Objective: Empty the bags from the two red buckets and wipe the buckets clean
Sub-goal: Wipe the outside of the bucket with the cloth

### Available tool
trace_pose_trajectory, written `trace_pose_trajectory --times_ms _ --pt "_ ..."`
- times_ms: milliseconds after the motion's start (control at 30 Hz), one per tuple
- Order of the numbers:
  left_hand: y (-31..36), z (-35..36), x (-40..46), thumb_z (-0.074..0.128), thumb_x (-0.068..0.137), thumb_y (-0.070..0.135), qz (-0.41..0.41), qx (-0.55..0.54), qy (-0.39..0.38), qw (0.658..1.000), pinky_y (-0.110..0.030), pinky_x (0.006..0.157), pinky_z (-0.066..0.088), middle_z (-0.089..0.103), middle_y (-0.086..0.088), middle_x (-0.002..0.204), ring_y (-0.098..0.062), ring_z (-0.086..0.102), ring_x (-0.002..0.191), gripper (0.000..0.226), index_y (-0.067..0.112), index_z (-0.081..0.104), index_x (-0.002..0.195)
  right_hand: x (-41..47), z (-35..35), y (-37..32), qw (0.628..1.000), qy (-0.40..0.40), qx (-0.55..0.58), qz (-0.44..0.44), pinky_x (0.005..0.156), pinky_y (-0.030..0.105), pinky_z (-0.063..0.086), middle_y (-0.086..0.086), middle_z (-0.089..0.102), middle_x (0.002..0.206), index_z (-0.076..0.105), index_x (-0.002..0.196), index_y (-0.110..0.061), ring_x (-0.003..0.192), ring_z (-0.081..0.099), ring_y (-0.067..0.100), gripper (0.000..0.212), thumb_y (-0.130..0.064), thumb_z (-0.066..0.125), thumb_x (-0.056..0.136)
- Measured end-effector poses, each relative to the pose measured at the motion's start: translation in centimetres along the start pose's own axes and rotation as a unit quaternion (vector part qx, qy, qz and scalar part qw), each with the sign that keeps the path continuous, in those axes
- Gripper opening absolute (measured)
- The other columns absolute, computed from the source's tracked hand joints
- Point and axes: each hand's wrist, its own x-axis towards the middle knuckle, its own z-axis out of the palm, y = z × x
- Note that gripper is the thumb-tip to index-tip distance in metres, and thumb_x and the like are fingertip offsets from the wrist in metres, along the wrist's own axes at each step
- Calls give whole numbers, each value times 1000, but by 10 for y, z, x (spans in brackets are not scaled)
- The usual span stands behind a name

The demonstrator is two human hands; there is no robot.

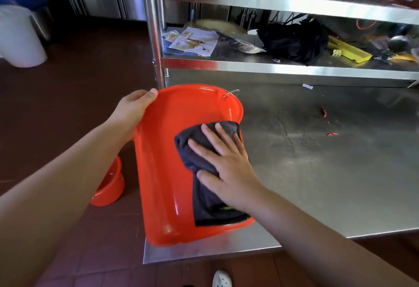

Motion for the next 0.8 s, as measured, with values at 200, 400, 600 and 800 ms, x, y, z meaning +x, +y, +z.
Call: trace_pose_trajectory --times_ms 200,400,600,800 --pt "-1 -21 0 55 94 22 36 10 19 999 -18 88 41 57 13 124 -1 56 106 38 39 55 128 -60 9 -4 997 -31 27 -70 115 57 8 -10 6 160 27 146 -43 148 -4 20 61 -44 47 89" --pt "20 6 12 57 83 50 28 129 -30 991 -30 102 43 65 7 116 -12 58 111 34 38 64 114 -48 9 -8 996 -35 28 -80 115 59 8 -11 9 159 31 145 -40 147 -4 18 60 -41 51 88" --pt "22 12 15 44 71 74 39 230 -5 972 -53 106 36 66 -3 108 -32 55 113 46 36 62 89 16 6 1 999 -8 22 -37 117 51 3 -14 14 158 37 141 -43 147 -2 13 58 -44 42 83" --pt "24 12 14 44 69 74 51 224 25 973 -51 102 39 67 -8 101 -32 58 108 49 29 61 78 98 -1 26 999 3 43 9 116 48 5 -14 16 157 40 139 -45 146 2 10 57 -44 43 82"
